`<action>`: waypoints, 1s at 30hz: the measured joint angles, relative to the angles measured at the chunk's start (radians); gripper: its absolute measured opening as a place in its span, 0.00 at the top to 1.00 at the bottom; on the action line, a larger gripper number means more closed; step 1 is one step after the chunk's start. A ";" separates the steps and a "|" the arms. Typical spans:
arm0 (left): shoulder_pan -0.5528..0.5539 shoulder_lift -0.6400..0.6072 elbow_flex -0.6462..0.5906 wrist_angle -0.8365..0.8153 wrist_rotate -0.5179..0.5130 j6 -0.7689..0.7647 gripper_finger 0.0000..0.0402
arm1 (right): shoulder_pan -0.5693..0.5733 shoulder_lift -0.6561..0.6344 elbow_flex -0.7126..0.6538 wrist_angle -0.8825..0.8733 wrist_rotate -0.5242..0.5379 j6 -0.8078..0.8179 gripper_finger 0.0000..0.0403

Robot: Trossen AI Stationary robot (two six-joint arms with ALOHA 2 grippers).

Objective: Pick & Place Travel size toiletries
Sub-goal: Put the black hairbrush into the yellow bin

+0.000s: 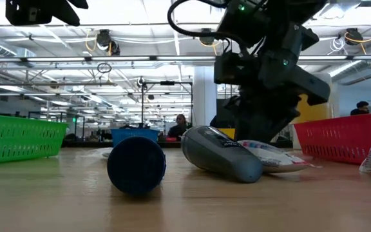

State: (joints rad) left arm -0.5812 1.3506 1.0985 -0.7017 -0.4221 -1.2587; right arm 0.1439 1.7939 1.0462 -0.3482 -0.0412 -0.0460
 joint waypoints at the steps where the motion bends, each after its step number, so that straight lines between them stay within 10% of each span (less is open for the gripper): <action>1: 0.000 0.000 0.000 0.000 0.000 0.000 0.71 | -0.006 0.000 0.000 0.001 0.010 0.017 0.63; 14: 0.000 0.000 0.000 0.000 0.000 0.011 0.71 | -0.089 0.002 -0.002 0.001 0.013 0.166 0.98; 30: 0.000 0.000 0.000 -0.001 0.000 0.025 0.71 | -0.092 -0.006 -0.005 -0.001 0.019 0.241 1.00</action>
State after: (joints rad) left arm -0.5812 1.3506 1.0985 -0.7024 -0.4217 -1.2341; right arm 0.0521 1.7874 1.0416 -0.3490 -0.0220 0.1948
